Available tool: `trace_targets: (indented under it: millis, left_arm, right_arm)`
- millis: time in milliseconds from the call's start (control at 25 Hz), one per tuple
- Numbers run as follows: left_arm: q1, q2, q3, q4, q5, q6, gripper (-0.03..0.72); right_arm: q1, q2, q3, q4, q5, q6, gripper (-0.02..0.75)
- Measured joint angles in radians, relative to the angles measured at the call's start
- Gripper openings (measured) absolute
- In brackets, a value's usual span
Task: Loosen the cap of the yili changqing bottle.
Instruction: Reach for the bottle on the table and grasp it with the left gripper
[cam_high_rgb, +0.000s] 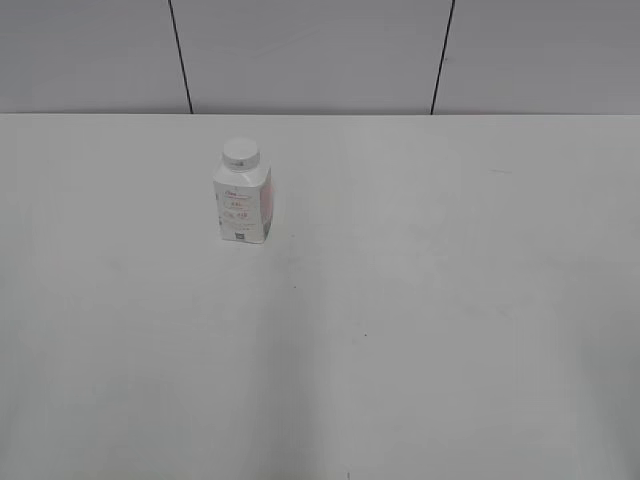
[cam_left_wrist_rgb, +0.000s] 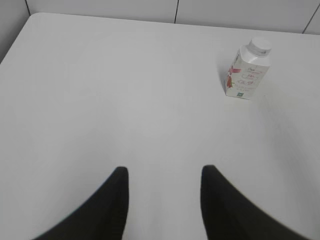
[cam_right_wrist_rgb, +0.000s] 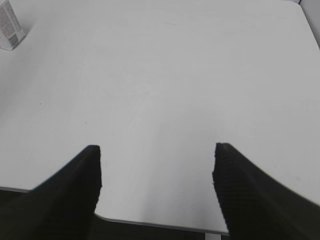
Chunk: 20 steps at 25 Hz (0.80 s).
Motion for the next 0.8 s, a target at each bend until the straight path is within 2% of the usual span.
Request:
trace_targets:
  millis: [800]
  left_arm:
    - [0.0, 0.0, 0.0, 0.0, 0.0, 0.0, 0.307]
  right_arm:
    - [0.0, 0.0, 0.0, 0.0, 0.0, 0.0, 0.553]
